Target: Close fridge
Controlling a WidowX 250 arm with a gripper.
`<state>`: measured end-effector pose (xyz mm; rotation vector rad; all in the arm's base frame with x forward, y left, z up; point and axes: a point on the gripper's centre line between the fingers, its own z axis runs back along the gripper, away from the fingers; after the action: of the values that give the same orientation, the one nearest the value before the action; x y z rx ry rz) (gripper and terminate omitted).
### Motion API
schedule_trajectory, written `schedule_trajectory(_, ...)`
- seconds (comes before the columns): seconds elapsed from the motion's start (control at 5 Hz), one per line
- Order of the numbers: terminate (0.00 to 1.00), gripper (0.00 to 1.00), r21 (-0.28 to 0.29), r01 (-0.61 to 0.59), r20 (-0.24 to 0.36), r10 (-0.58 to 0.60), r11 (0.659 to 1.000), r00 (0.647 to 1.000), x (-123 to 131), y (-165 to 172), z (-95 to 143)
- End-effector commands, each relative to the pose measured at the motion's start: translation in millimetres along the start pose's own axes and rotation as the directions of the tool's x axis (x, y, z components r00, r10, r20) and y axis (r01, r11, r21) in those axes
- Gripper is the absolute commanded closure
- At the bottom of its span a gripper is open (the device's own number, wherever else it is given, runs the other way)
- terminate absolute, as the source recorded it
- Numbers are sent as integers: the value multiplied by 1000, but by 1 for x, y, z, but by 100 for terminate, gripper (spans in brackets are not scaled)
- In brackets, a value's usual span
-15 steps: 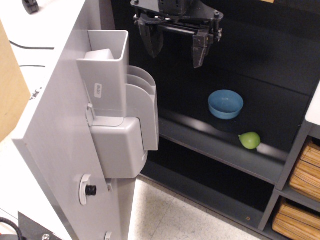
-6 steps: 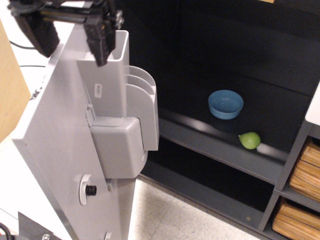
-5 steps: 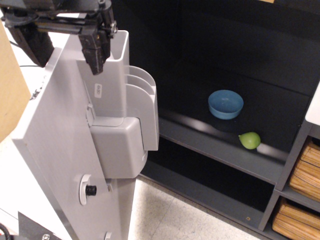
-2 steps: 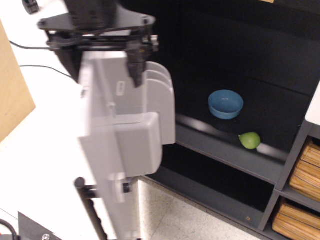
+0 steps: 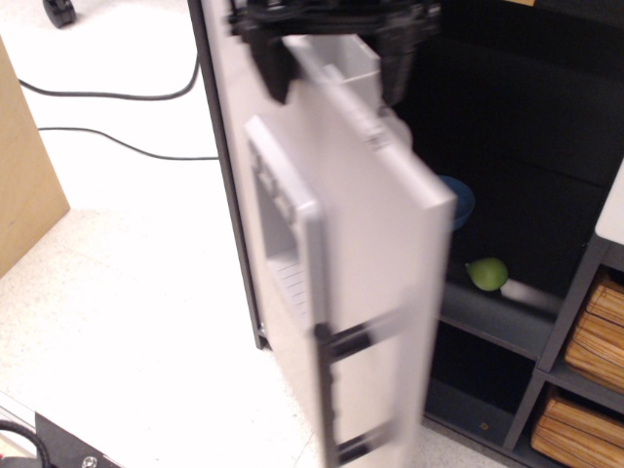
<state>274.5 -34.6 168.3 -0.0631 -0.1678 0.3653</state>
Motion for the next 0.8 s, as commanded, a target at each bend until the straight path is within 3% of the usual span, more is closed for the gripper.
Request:
schedule_trajectory(0.0,0,0,-99,95,82,-88,990,993,-5,-6,41)
schedule_trajectory(0.2,0,0,-65,158,84,-153,985,985,-25,14,35)
schedule_trajectory(0.6,0,0,55,234,105,-238,971,965,-41,62,-44)
